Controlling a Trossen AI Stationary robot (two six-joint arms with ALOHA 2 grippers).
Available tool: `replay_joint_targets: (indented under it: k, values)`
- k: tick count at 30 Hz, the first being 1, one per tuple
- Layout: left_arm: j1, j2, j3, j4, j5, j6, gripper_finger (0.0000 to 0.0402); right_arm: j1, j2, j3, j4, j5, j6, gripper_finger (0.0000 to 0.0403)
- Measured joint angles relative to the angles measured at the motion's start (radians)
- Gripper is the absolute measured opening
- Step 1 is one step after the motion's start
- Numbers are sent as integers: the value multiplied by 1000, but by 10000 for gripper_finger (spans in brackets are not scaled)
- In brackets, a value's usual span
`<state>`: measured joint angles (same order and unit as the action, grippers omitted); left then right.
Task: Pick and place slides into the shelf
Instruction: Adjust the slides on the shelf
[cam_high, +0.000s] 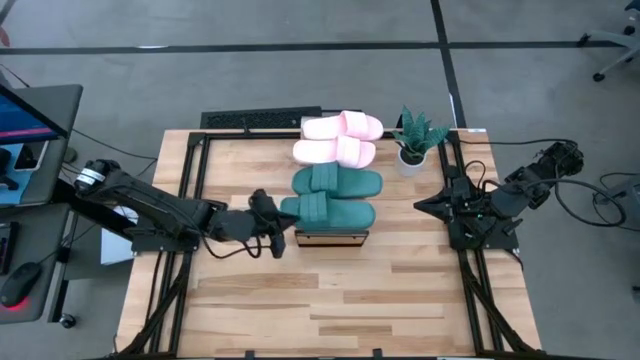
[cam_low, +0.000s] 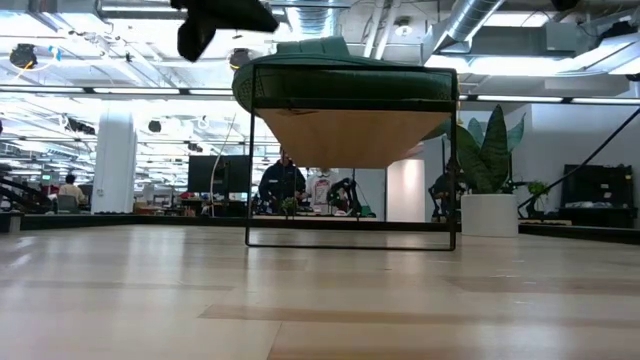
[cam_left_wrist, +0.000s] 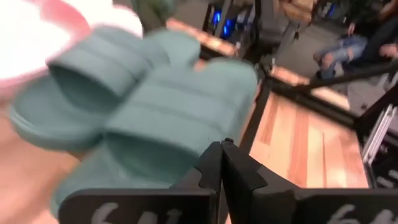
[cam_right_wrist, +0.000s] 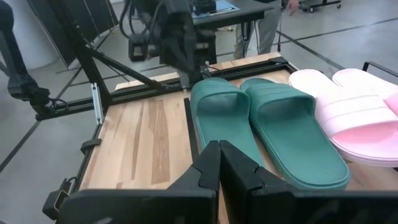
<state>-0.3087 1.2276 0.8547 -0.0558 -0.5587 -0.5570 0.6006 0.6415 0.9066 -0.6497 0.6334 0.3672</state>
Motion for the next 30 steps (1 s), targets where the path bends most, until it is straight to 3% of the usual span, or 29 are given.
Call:
replay_joint_targets:
  k: [13,20,24,30]
  values:
    - [-15,-239,0,-66,-216,152,0,0,1,0,43,0,-56,0]
    - [-66,-307,0,106,-249,440,0,4,2,0,103,1,-167,0]
    - [-143,-344,0,145,-241,553,0,54,-1,0,120,30,-209,0]
    - [-248,-423,-56,142,-294,576,0,183,-37,1,91,137,-240,0]
